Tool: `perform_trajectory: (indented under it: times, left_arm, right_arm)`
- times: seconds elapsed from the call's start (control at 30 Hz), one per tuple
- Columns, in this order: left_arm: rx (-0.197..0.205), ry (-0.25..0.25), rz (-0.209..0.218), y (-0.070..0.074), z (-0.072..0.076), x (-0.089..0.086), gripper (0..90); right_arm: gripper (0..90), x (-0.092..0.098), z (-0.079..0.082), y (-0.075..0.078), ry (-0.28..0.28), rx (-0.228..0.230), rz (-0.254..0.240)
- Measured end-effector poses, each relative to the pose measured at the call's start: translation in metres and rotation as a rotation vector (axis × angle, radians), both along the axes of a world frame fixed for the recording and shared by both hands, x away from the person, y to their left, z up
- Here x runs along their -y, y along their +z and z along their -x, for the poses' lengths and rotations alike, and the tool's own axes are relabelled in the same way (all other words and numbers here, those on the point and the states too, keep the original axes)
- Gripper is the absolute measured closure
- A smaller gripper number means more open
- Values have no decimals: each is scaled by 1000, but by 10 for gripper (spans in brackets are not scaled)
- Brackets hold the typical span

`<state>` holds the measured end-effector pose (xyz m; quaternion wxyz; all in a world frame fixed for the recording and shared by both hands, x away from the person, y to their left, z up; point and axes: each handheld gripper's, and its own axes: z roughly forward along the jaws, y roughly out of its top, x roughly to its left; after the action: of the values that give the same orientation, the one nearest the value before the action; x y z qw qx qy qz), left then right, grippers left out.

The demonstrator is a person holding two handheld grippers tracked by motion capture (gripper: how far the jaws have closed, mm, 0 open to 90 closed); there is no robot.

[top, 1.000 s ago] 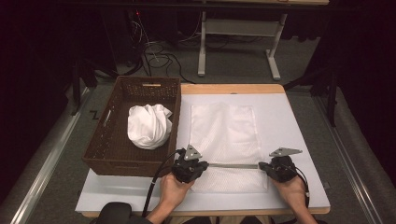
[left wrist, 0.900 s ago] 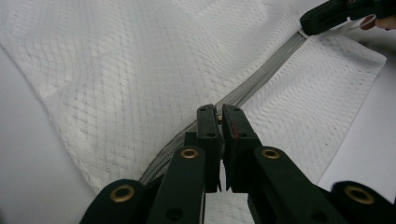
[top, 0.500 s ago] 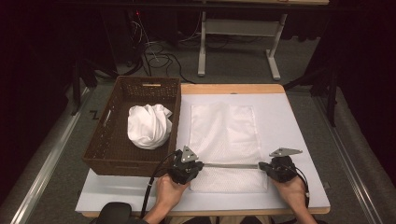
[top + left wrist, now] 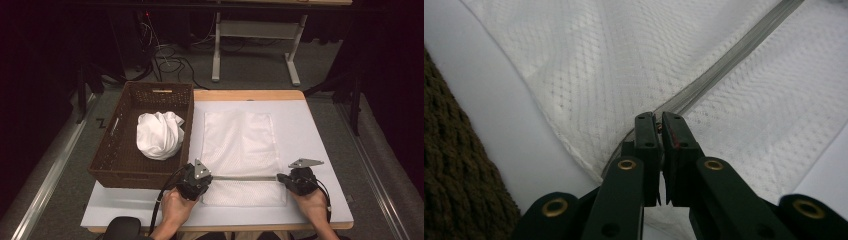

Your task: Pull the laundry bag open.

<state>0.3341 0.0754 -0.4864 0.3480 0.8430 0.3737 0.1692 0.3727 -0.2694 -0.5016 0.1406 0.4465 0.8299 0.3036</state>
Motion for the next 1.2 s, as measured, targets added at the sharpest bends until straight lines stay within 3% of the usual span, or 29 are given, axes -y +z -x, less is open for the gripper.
perform_trajectory:
  times: [0.4, 0.53, 0.73, 0.9, 1.0, 1.2]
  left_arm:
    - [-12, 34, -59, -2, 1, -4, 858]
    - [7, 41, -81, -4, 2, -1, 850]
    - [-9, 38, -62, -2, 0, -2, 812]
    - [-5, 21, -49, -1, 0, 4, 719]
    - [3, -9, -9, 3, -1, 9, 615]
    - [18, -53, 54, 12, -4, 23, 525]
  right_arm:
    - [900, 0, 0, 0, -3, 5, 3]
    - [900, -1, 0, 0, -5, 1, 2]
    - [900, 0, 0, 0, -1, 1, -3]
    - [900, -1, 1, 0, -3, 7, 6]
    - [900, -2, 2, 0, -9, 16, 15]
    - [900, -3, 2, 0, -7, 13, 20]
